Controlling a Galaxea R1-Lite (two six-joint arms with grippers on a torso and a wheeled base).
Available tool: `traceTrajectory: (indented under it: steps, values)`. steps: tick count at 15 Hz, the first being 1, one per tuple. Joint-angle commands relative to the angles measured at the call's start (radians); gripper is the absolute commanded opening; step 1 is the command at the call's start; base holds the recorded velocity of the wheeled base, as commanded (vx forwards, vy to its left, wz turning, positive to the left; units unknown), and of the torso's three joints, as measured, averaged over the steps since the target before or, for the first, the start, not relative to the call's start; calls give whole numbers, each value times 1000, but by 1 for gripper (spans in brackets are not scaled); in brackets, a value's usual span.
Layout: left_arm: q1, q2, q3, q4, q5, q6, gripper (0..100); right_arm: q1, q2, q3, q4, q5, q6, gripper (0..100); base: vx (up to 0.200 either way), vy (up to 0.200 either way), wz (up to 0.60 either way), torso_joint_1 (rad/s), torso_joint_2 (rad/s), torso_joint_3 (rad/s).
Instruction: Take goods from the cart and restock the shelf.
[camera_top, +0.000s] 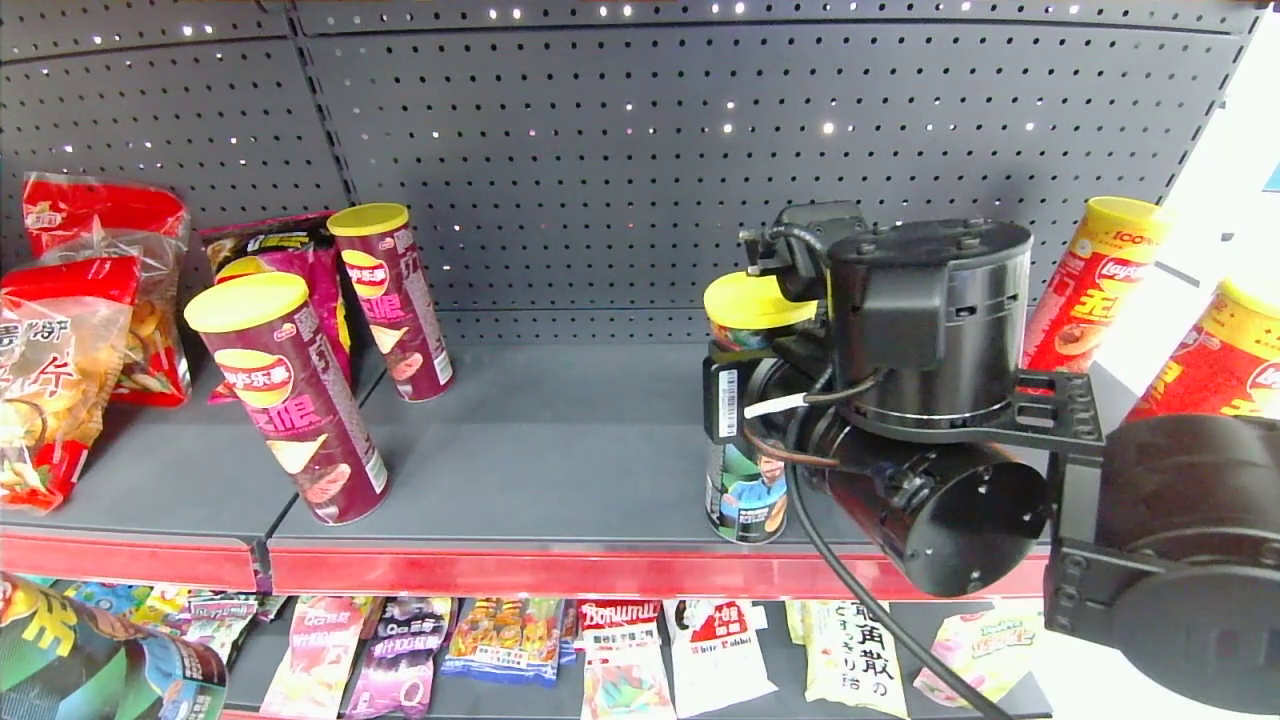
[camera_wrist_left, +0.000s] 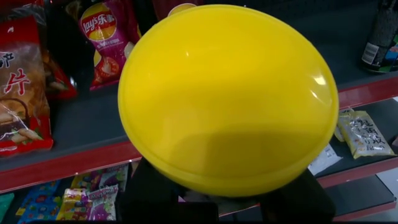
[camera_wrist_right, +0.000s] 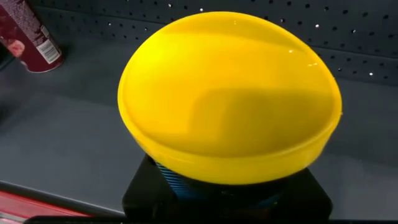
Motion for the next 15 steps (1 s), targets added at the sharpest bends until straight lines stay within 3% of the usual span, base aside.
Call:
traceTrajectory:
  steps: [1, 12, 15]
  values:
    - [0, 3, 3, 0, 0, 0, 0, 1, 10, -12, -2, 1, 0, 0, 0, 0, 0, 0, 0, 0]
    - [0, 0, 10, 0, -1, 0, 0, 27, 26, -24, 4, -5, 41, 0, 0, 0, 0, 0, 0, 0]
    - [0, 0, 12, 0, -1, 0, 0, 36, 88, -59, -14, -171, 84, 0, 0, 0, 0, 0, 0, 0]
